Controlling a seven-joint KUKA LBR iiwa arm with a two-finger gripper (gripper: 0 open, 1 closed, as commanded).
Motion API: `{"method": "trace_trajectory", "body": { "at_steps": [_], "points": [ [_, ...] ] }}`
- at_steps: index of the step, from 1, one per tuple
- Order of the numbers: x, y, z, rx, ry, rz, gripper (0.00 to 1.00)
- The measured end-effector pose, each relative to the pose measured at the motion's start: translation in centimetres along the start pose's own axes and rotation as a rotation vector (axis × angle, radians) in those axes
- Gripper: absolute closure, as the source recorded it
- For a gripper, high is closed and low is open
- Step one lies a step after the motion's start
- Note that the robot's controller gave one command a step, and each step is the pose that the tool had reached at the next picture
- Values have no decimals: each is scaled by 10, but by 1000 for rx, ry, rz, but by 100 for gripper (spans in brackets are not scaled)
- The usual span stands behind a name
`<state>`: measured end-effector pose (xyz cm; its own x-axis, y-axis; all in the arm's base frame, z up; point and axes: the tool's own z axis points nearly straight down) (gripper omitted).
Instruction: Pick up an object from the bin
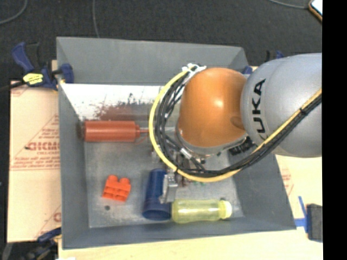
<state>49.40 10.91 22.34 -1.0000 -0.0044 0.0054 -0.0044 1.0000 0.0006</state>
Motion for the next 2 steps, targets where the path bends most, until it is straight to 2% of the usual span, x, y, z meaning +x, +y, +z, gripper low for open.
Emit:
{"method": "trace_trajectory", "body": {
  "at_steps": [1, 2],
  "points": [
    [-2, 0, -4, -1, -8, 4, 0],
    [-28, 86, 152, -1, -10, -125, 0]
  ]
}}
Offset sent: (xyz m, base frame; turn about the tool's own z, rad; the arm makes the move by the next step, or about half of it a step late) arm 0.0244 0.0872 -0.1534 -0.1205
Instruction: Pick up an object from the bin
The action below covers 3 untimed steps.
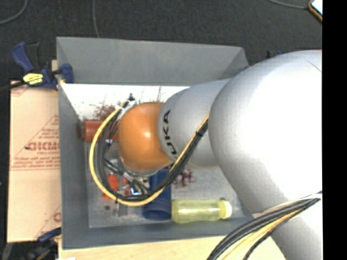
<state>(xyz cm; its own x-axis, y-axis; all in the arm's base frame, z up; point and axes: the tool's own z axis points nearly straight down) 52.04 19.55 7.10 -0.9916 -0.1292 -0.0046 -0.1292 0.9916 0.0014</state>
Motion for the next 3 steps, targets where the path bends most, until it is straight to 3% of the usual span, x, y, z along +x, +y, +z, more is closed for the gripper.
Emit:
{"method": "trace_trajectory", "body": {
  "at_steps": [1, 2, 3],
  "points": [
    [3, 22, 1, -1, -7, 93, 0],
    [1, 1, 3, 0, 2, 14, 0],
    [39, -28, -1, -2, -16, -129, 0]
  ]
}}
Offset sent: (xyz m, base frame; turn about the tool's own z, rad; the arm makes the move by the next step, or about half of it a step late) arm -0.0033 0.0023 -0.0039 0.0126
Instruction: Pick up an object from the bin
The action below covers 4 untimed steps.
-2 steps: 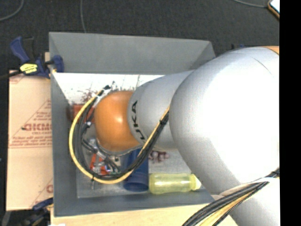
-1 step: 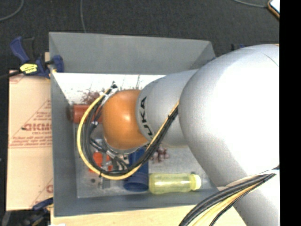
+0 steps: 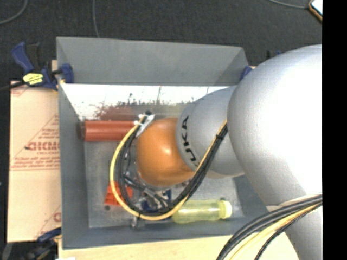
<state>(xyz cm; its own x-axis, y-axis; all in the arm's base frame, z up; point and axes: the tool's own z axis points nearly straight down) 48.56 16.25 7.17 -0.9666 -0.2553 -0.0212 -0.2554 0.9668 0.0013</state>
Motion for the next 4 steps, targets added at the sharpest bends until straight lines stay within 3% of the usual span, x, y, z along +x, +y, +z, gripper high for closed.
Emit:
{"method": "trace_trajectory", "body": {
  "at_steps": [1, 3, 4],
  "points": [
    [-41, 24, 3, -1, 17, 137, 100],
    [-40, 24, 0, -1, 16, 137, 100],
    [-39, 24, -18, -1, 21, 138, 100]
  ]
}}
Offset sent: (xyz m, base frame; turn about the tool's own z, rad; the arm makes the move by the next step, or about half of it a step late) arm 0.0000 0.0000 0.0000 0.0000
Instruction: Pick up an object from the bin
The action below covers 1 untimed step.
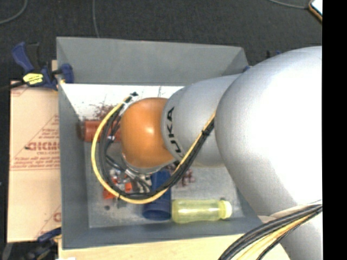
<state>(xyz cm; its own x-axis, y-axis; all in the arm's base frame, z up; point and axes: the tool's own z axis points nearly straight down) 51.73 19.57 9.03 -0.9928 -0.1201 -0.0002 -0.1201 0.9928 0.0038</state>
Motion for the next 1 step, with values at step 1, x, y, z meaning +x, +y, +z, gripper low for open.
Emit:
{"method": "trace_trajectory", "body": {
  "at_steps": [1],
  "points": [
    [0, 0, -32, 0, -1, 0, 100]
  ]
}}
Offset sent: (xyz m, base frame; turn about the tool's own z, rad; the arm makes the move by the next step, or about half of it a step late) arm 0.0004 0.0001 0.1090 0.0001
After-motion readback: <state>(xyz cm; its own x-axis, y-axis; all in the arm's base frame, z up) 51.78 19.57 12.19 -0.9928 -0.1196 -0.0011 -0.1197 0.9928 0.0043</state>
